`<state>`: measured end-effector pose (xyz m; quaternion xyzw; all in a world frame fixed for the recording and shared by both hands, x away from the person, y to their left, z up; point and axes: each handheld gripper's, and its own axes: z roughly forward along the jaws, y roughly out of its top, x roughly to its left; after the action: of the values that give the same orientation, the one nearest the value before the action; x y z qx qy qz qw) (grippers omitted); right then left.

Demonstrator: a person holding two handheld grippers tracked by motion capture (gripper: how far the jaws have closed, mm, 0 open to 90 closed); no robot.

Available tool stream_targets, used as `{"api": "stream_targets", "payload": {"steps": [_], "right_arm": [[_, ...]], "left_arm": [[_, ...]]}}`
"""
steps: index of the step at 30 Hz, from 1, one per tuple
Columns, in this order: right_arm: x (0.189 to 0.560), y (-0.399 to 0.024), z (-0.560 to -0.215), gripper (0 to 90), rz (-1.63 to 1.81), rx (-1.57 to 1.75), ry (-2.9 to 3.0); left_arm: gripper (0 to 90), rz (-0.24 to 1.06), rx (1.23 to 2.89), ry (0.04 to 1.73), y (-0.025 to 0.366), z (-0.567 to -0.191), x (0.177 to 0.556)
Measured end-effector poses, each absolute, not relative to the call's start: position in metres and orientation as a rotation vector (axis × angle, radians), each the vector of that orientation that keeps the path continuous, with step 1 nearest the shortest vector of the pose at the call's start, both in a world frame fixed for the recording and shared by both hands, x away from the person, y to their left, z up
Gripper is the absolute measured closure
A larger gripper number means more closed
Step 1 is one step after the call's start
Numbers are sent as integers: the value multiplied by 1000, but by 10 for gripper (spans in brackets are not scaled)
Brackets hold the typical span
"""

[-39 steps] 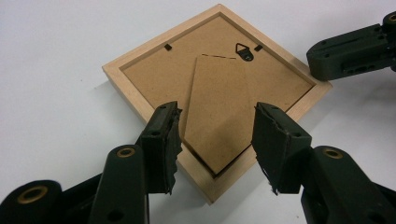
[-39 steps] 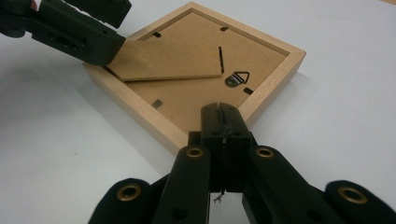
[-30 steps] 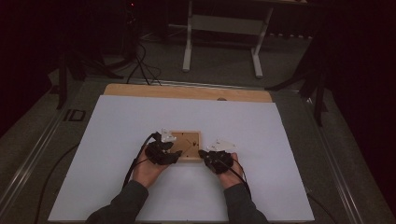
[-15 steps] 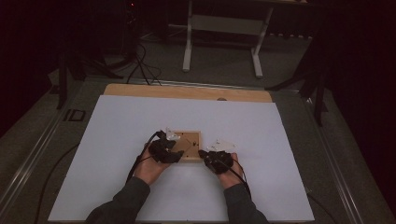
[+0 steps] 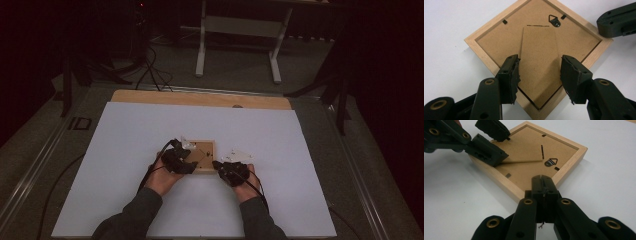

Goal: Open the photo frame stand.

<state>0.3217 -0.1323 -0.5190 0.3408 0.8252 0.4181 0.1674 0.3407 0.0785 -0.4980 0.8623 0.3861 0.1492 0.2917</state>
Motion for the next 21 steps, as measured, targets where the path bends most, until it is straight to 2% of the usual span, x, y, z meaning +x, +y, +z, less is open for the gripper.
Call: {"api": "stream_targets", "payload": {"steps": [8, 21], "right_arm": [[321, -132, -519, 899, 1191, 970, 2349], [321, -132, -519, 899, 1193, 971, 2348]], "left_arm": [[499, 352, 2302, 1063, 79, -497, 344], [508, 347, 2284, 1067, 79, -489, 345]]}}
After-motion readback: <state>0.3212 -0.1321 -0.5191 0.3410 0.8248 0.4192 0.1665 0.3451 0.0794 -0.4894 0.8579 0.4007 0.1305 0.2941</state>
